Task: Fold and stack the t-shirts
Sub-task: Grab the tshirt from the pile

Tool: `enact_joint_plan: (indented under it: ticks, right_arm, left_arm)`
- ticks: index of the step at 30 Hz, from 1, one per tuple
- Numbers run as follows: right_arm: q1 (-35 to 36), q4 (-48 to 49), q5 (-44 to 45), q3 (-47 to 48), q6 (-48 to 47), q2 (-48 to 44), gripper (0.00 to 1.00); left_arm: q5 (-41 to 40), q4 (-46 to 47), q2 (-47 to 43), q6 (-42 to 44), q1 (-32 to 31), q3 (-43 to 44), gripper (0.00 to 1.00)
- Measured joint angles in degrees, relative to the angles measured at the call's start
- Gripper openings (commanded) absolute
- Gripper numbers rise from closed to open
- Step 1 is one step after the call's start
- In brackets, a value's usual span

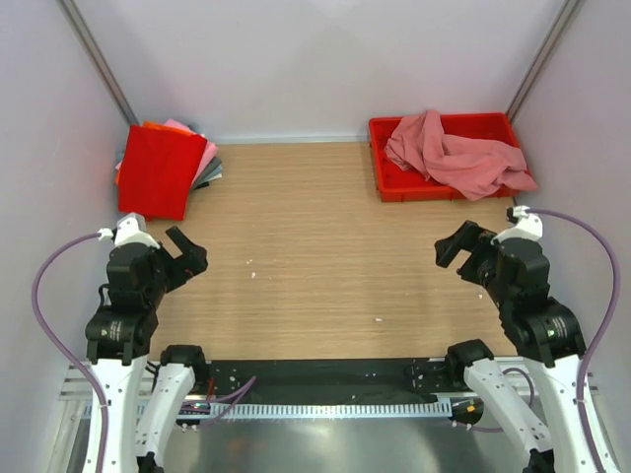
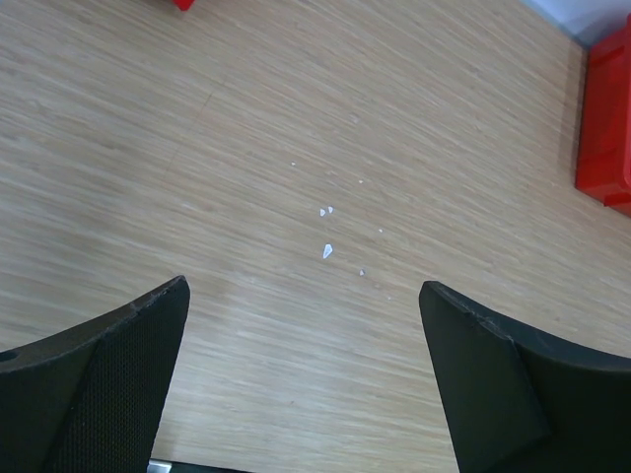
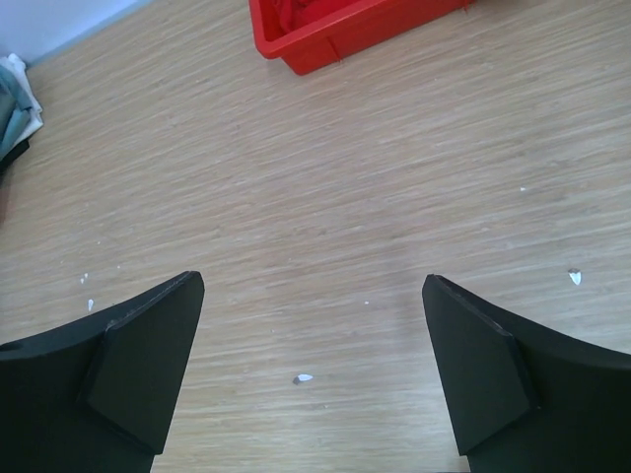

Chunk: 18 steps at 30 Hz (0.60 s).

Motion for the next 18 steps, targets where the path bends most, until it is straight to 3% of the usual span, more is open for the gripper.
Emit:
enact_joint_plan:
  ticks: [4,9,13,18]
  right_arm:
    - [0.0,1.7,0.7,5.4,0.6,9.8,1.0]
    - [-2.3,3.9,4.2,19.5,1.1,34.9,1.0]
    - [-9.5,8.8,3.9,25.6,2.0,54.3,0.99]
    - [-18.2,8.4,5.0,32.6,2.1,65.7,0.98]
  left_arm:
    - [1.3,0.1,0.4,0.5,0.0,-0.6,1.0]
    - [2.5,0.5,0.3,0.8,0.0,-0.9,1.0]
    - [2.7,0.7,-0.8,0.7,0.0,-1.3,1.0]
    - [2.9,0.8,-2.0,0.7,0.0,-1.4,1.0]
